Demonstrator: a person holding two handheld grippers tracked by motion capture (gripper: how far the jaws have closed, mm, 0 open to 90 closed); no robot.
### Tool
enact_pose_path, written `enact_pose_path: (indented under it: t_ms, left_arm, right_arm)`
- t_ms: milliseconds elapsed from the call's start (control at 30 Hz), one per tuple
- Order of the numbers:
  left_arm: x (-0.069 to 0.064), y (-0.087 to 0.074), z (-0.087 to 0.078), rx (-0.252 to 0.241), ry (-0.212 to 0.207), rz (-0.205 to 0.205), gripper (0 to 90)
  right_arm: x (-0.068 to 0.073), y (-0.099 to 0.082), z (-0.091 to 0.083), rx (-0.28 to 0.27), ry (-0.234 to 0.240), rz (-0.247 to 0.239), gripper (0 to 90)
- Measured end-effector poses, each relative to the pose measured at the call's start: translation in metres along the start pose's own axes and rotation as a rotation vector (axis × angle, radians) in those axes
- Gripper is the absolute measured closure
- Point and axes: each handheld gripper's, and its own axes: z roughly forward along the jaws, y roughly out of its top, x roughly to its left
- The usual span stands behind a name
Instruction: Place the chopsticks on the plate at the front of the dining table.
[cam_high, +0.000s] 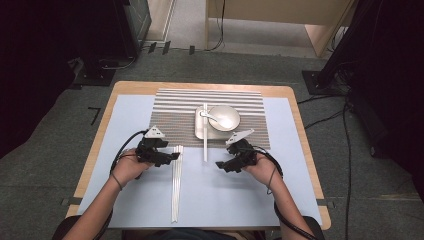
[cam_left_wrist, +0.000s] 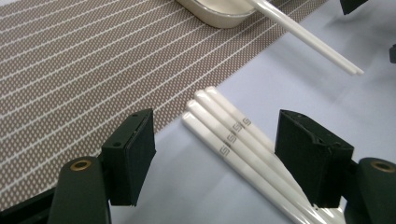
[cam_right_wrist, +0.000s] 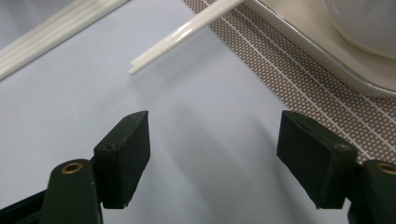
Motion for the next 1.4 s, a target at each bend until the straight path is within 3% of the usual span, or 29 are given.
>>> enact_pose_path:
  t_ms: [367, 567, 800, 1100, 1300, 1400]
  left_arm:
    - [0.000, -0.014, -0.013, -0.003, 0.015, 0.004, 27.7]
    - [0.003, -0.022, -0.018, 0.000, 0.030, 0.006, 27.5]
    - [0.005, -0.028, -0.024, -0.011, 0.034, 0.012, 27.0]
    - [0.015, -0.038, -0.034, -0.012, 0.061, -0.010, 27.1]
    - [0.023, -0.046, -0.041, -0.018, 0.072, -0.009, 27.1]
    - [0.026, -0.050, -0.042, -0.024, 0.070, 0.006, 27.3]
  right_arm:
    - [-0.003, -0.012, -0.003, 0.001, -0.008, -0.046, 25.6]
    - [-0.007, -0.020, -0.003, -0.006, -0.006, -0.037, 25.4]
    - [-0.010, -0.026, -0.005, -0.039, -0.016, -0.069, 25.1]
    - [-0.012, -0.034, -0.005, -0.076, -0.019, -0.135, 24.6]
    - [-0.014, -0.039, -0.005, -0.104, -0.017, -0.141, 23.5]
    - [-0.014, -0.043, -0.004, -0.135, 0.001, -0.135, 16.3]
